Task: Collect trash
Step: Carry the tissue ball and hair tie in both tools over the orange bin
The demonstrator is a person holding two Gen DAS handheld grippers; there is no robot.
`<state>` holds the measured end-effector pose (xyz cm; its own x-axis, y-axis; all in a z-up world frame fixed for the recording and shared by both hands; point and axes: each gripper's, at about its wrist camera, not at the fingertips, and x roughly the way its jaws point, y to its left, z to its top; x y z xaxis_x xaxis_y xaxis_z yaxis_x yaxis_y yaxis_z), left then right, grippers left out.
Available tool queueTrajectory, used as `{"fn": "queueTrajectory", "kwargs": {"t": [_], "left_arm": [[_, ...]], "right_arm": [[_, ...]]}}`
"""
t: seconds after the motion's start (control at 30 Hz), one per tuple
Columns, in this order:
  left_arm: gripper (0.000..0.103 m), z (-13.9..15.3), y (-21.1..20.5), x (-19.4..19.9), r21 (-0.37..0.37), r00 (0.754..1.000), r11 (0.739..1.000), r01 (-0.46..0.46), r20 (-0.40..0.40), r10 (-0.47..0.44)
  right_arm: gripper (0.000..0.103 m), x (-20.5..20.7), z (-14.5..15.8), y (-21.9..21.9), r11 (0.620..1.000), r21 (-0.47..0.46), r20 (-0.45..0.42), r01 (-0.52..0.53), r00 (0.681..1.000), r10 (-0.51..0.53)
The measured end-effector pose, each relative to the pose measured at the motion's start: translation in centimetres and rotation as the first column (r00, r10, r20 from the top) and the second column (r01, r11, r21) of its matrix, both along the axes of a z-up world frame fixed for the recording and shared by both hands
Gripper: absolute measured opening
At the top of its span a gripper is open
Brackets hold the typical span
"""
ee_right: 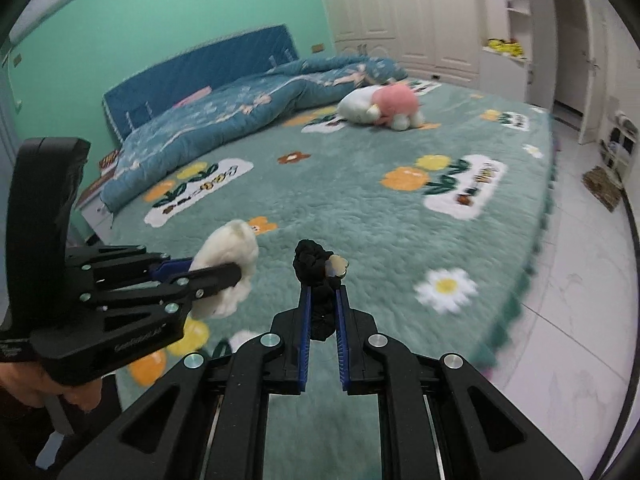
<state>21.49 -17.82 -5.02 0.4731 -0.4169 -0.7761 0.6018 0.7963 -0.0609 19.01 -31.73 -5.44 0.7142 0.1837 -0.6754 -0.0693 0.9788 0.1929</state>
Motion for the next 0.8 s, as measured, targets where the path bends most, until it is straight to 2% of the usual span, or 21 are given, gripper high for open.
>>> {"fn": "queueTrajectory", "kwargs": {"t": [0.2, 0.37, 0.47, 0.6, 0.8], "left_arm": [[0.019, 1.1, -4.2, -6.2, -0.019, 0.99, 0.99, 0.142, 0.016, -0.142], [0.019, 1.0, -8.3, -11.7, -0.019, 0.958, 0.958, 0.285, 0.02, -0.285], [0.019, 0.6, -11.0, -14.9, -0.007, 0.925, 0.925, 0.38, 0.019, -0.38], [0.019, -0.4, -15.0, -19.4, 0.009, 0.859, 0.859, 0.511, 0.008, -0.511], [0.019, -2.1, -18.8, -24.8, 0.028, 0.761, 0.761, 0.649, -0.019, -0.648]], "right_arm": [[0.012, -9.1, 2.0, -3.2, 0.993, 0.006, 0.028, 0.115, 0.993, -0.115], [0.012, -16.7, 2.1, -6.4, 0.973, 0.01, 0.016, 0.231, 0.973, -0.231], [0.012, -20.5, 1.8, -8.3, 0.953, 0.024, 0.009, 0.302, 0.953, -0.302], [0.012, -26.8, 1.0, -10.9, 0.905, 0.037, -0.008, 0.424, 0.906, -0.424], [0.012, -35.2, -1.1, -13.6, 0.824, 0.052, -0.061, 0.565, 0.825, -0.562]]}}
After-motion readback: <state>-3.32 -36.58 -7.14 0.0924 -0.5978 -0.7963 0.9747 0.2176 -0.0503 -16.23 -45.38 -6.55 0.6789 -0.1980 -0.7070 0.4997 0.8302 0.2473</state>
